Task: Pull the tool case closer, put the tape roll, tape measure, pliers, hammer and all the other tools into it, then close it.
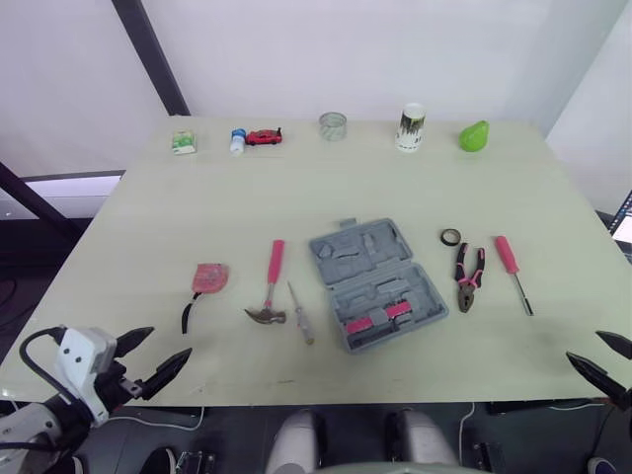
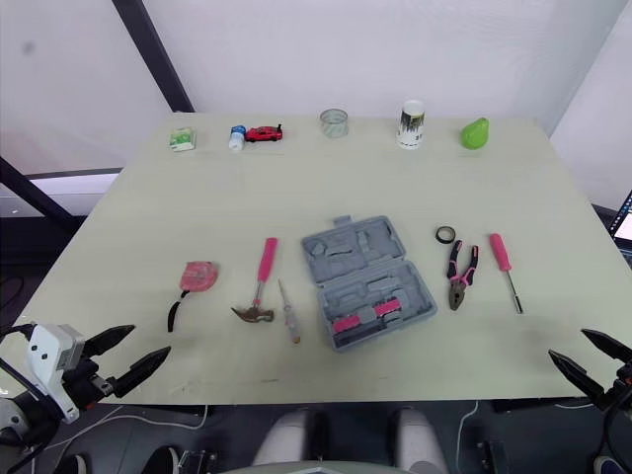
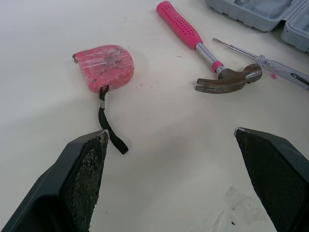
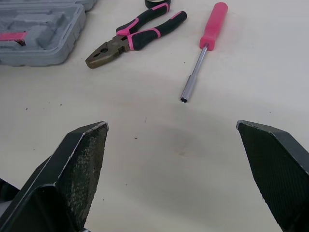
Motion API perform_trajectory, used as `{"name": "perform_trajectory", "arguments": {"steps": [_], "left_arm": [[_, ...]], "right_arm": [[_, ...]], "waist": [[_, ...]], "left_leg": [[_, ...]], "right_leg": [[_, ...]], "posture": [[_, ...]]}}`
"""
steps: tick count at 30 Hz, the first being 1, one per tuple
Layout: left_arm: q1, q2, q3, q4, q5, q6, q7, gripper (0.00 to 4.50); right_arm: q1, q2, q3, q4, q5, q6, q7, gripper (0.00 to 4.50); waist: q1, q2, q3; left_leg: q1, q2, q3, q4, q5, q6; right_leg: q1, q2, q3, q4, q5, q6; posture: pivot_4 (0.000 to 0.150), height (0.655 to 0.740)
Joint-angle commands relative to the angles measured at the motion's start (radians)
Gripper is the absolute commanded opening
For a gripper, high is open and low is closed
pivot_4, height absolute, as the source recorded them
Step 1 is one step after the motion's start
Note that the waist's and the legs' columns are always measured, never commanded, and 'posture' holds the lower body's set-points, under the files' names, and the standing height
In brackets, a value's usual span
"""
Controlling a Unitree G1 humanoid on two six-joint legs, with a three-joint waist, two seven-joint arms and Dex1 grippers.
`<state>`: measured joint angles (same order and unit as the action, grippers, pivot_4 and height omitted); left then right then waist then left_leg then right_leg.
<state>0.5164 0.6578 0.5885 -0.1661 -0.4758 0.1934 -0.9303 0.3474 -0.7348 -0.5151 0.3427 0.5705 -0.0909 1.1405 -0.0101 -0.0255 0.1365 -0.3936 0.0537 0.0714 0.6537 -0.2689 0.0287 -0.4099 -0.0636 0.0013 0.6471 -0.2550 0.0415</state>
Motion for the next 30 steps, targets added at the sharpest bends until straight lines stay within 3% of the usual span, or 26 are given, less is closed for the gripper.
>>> {"name": "perform_trajectory", "arguments": {"steps": [1, 13, 19, 24, 30], "left_arm": [[-0.017, -0.012, -0.009, 0.041, 0.008, -0.046, -0.008, 4.45], [-0.052, -0.031, -0.026, 0.202, 0.024, -0.159, -0.052, 4.45], [-0.093, -0.010, -0.033, 0.234, 0.015, -0.179, -0.081, 4.45], [-0.178, 0.025, -0.085, 0.182, 0.022, -0.132, -0.078, 4.45], [-0.366, 0.063, -0.201, 0.123, 0.034, -0.025, -0.040, 4.45]], "right_arm": [[0.000, -0.021, -0.032, -0.034, 0.002, 0.019, -0.003, 4.50], [-0.010, -0.051, -0.065, 0.038, -0.016, 0.017, 0.046, 4.50], [-0.036, -0.052, -0.051, -0.035, -0.016, 0.065, 0.013, 4.50], [-0.099, -0.050, 0.010, -0.166, -0.037, 0.134, -0.045, 4.50], [-0.306, -0.076, 0.202, -0.270, -0.117, 0.287, -0.099, 4.50]], "waist": [[0.000, 0.000, 0.000], [0.000, 0.001, -0.001], [0.000, 0.001, -0.001], [0.000, 0.001, -0.001], [-0.001, 0.003, 0.001]], "left_leg": [[0.000, 0.000, 0.000, 0.000, 0.000, 0.000], [0.000, 0.000, 0.001, 0.000, 0.000, 0.000], [0.001, 0.000, 0.001, 0.000, 0.000, 0.000], [0.001, 0.000, 0.001, 0.001, 0.000, 0.000], [0.001, 0.000, 0.001, 0.006, 0.000, 0.000]], "right_leg": [[0.000, 0.000, 0.000, 0.000, 0.000, 0.000], [0.000, 0.001, 0.000, 0.000, 0.000, 0.000], [0.000, 0.001, 0.000, 0.000, 0.000, 0.000], [0.000, 0.001, 0.001, 0.002, 0.000, 0.000], [0.000, 0.001, 0.001, 0.008, 0.002, 0.003]], "posture": [[0.150, 0.7400], [0.150, 0.7400], [0.150, 0.7400], [0.150, 0.7400], [0.150, 0.7400]]}}
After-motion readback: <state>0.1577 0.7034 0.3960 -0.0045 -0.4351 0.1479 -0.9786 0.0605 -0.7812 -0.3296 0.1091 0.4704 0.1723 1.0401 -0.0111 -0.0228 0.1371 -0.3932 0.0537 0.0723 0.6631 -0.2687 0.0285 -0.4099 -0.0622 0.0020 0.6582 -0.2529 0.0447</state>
